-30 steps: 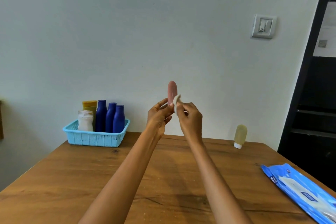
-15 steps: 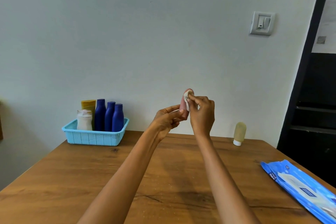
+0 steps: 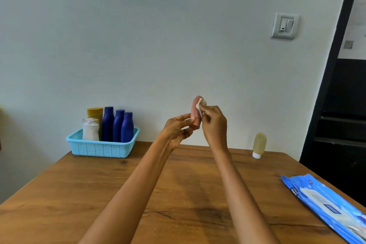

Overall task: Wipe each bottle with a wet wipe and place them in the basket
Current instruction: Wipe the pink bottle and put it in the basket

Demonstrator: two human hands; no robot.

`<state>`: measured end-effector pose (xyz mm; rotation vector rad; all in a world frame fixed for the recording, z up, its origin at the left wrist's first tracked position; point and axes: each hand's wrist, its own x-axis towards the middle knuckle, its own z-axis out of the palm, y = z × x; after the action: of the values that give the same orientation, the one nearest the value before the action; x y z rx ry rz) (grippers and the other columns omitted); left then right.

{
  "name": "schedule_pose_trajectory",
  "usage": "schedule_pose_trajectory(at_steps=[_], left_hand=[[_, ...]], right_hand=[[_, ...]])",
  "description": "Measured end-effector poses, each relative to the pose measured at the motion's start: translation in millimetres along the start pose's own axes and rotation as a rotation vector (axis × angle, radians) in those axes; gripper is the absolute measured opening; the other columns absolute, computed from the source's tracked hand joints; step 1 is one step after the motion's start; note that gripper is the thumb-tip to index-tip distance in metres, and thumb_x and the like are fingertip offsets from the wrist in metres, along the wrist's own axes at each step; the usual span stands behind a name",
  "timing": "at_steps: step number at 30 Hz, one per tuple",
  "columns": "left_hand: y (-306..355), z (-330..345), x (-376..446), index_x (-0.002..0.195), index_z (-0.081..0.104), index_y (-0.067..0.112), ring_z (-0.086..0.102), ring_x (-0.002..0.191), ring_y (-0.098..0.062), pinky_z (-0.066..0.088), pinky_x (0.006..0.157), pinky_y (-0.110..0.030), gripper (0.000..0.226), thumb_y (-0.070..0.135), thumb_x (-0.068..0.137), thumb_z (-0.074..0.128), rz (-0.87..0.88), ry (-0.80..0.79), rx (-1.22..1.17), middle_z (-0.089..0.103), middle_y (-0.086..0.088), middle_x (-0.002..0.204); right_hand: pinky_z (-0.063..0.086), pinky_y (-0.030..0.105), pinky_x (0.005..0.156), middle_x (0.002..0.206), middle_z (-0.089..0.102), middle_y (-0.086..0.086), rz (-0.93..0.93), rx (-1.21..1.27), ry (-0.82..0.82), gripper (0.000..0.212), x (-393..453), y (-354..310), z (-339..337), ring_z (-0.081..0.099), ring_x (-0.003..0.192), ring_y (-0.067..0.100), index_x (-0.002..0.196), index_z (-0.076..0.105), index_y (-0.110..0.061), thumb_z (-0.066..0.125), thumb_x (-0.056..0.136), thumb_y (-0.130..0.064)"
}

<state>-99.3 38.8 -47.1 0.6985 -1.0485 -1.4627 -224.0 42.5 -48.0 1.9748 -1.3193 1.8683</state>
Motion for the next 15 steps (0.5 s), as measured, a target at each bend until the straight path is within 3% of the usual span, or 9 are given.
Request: schedule_pose_trajectory(at_steps=[4, 7, 11, 13, 15], left_hand=[[1, -6, 4, 0.104, 0.066, 0.002, 0.066, 0.065, -0.020, 0.049, 0.063, -0.024, 0.021, 0.001, 0.083, 0.065, -0.007, 0.064, -0.077, 0.069, -0.011, 0.076], [-6, -8, 4, 0.110, 0.063, 0.001, 0.064, 0.074, -0.023, 0.052, 0.069, -0.030, 0.026, -0.001, 0.084, 0.063, -0.043, 0.102, -0.091, 0.067, -0.013, 0.082], [-6, -4, 1, 0.101, 0.062, 0.002, 0.061, 0.083, -0.025, 0.054, 0.078, -0.037, 0.018, -0.001, 0.084, 0.064, -0.116, 0.043, -0.158, 0.061, -0.017, 0.095], [-5, -2, -2, 0.102, 0.061, 0.002, 0.059, 0.085, -0.023, 0.055, 0.077, -0.031, 0.017, 0.001, 0.085, 0.063, -0.150, -0.036, -0.149, 0.058, -0.017, 0.099], [-6, 0, -4, 0.109, 0.060, 0.002, 0.060, 0.089, -0.021, 0.055, 0.076, -0.026, 0.023, 0.003, 0.086, 0.062, -0.161, -0.128, -0.130, 0.060, -0.017, 0.103]], right_hand=[[0.037, 0.009, 0.053, 0.073, 0.061, 0.001, -0.051, -0.064, -0.001, 0.019, -7, -6, 6, 0.054, 0.062, 0.010, 0.086, 0.073, -0.010, 0.062, 0.091, -0.025], [0.041, 0.015, 0.054, 0.073, 0.065, 0.001, 0.062, -0.010, -0.029, 0.024, -7, -1, 5, 0.060, 0.063, 0.013, 0.075, 0.071, -0.007, 0.062, 0.089, -0.023], [0.045, 0.005, 0.069, 0.103, 0.066, -0.003, 0.245, 0.276, 0.139, 0.022, 0, 2, -6, 0.062, 0.093, 0.011, 0.108, 0.068, -0.009, 0.054, 0.095, -0.019], [0.043, 0.006, 0.081, 0.115, 0.058, -0.008, 0.283, 0.351, 0.117, 0.030, 4, 2, -12, 0.053, 0.104, 0.003, 0.125, 0.059, -0.015, 0.051, 0.097, -0.019], [0.040, 0.013, 0.088, 0.126, 0.054, -0.002, 0.257, 0.285, 0.035, 0.035, 7, 5, -14, 0.048, 0.110, 0.003, 0.133, 0.051, -0.016, 0.046, 0.099, -0.015]])
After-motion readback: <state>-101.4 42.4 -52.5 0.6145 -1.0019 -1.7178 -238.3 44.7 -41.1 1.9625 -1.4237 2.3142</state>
